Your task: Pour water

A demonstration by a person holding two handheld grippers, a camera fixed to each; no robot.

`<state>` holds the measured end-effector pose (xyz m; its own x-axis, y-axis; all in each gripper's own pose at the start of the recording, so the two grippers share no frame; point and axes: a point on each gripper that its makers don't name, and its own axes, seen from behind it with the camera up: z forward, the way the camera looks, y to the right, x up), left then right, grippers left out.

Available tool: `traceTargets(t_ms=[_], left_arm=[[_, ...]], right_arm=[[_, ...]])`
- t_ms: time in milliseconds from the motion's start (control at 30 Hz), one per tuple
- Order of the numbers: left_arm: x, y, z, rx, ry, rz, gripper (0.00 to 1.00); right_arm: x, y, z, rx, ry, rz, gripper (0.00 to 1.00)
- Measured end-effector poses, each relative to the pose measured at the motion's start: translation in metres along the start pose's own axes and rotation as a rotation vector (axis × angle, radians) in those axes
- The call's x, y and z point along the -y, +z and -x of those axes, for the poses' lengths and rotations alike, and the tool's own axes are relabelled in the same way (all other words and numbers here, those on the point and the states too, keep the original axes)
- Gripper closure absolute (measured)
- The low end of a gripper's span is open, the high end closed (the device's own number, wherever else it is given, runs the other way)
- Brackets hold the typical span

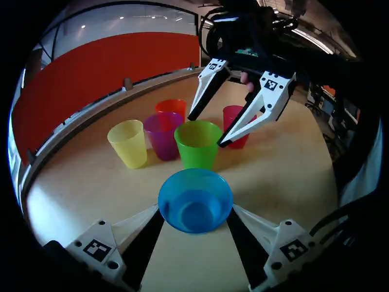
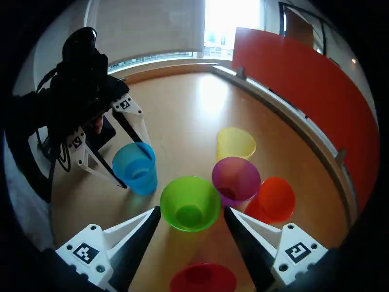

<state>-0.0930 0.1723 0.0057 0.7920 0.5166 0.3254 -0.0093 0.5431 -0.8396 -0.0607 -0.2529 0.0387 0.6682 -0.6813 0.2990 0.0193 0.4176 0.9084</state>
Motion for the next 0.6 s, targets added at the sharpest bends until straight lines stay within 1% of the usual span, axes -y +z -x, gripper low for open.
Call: traceTargets(t_ms=[267, 600], left_arm=[[0.0, 0.0, 0.001, -0.001, -0.004, -0.001, 0.17], [0.0, 0.0, 0.0, -0.003, -0.006, -0.005, 0.17]], right_arm=[[0.002, 0.01, 0.003, 0.018, 0.001, 0.004, 0.0], [0.004, 0.018, 0.001, 0.019, 0.021, 0.003, 0.0]])
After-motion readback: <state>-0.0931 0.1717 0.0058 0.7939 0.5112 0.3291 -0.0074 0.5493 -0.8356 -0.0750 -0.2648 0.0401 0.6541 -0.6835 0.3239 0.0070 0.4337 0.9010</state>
